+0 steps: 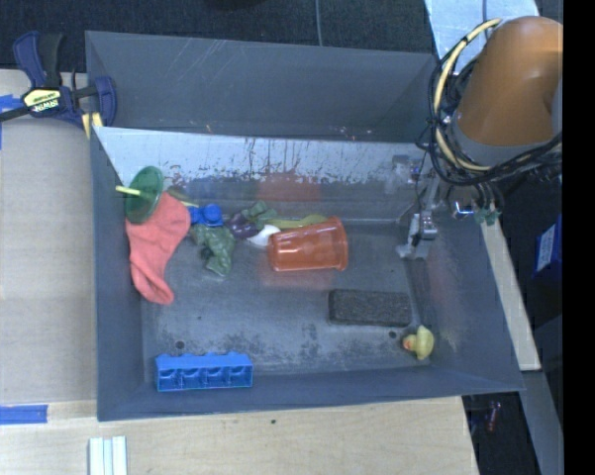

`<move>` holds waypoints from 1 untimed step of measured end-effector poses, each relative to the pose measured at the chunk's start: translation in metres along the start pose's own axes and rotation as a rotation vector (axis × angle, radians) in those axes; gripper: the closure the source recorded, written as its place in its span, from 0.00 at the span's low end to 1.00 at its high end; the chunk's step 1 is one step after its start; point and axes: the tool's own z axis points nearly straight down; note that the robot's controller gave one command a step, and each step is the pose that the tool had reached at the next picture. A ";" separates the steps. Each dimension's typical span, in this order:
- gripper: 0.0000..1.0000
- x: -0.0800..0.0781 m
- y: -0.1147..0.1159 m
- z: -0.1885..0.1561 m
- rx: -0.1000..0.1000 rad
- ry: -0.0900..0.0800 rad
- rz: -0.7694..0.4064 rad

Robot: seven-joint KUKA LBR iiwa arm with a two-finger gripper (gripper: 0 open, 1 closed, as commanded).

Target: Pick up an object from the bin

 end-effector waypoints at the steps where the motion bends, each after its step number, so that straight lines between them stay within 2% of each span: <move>1: 0.00 -0.002 0.000 -0.005 0.001 -0.009 -0.002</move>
Offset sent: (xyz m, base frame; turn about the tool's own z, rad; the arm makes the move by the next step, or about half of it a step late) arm 0.0155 0.0446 0.0089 -0.0300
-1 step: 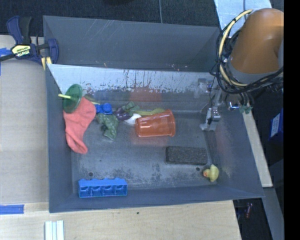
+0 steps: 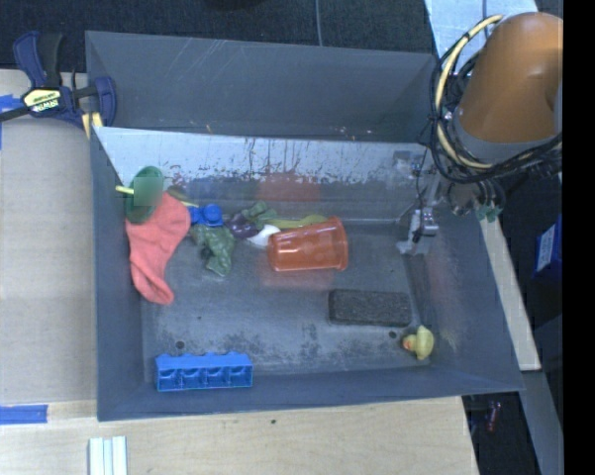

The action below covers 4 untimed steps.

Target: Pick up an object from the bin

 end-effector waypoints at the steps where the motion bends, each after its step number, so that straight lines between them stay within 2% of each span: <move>1: 0.00 -0.015 0.046 -0.005 -0.001 -0.004 -0.030; 2: 0.00 -0.006 0.005 0.001 0.002 -0.004 -0.001; 3: 0.00 0.008 0.052 0.078 -0.002 -0.006 -0.061; 4: 0.00 0.000 0.065 0.031 0.004 -0.015 -0.015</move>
Offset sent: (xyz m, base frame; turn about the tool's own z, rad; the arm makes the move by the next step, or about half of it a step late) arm 0.0051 0.0064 -0.0012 -0.0029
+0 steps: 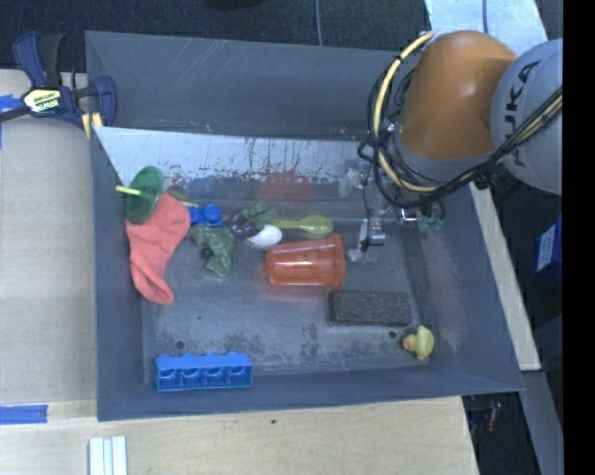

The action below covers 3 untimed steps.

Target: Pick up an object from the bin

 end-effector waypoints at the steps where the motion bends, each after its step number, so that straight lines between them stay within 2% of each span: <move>1: 0.00 0.000 0.017 0.047 -0.003 0.001 -0.079; 2: 1.00 -0.008 0.020 0.095 -0.006 -0.019 -0.015; 3: 1.00 -0.008 0.020 0.096 -0.006 -0.019 -0.015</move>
Offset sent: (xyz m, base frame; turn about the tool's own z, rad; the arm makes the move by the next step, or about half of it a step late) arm 0.0036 0.0167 -0.1067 -0.0127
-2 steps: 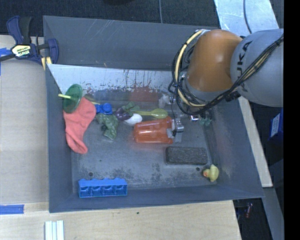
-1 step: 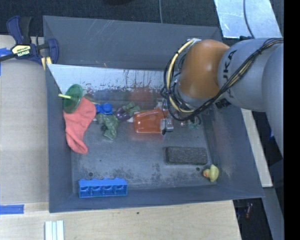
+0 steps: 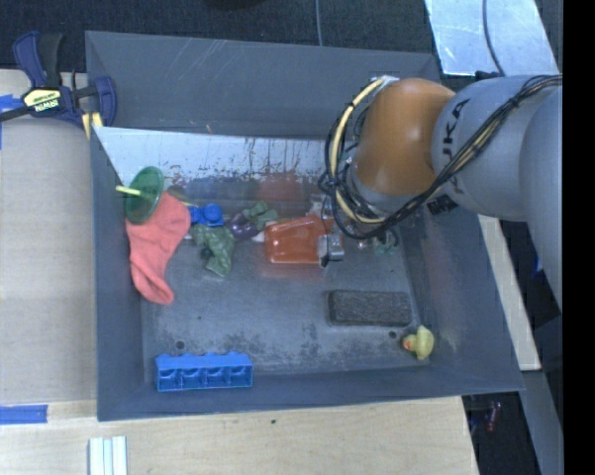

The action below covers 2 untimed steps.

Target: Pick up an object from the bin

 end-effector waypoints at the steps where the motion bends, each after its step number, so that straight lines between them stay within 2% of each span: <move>1: 1.00 0.011 -0.014 -0.049 0.003 0.007 0.001; 2: 1.00 0.033 0.007 -0.122 0.000 0.000 -0.093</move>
Offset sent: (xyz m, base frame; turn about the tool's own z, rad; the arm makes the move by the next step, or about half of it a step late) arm -0.0390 0.0078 0.1208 -0.0937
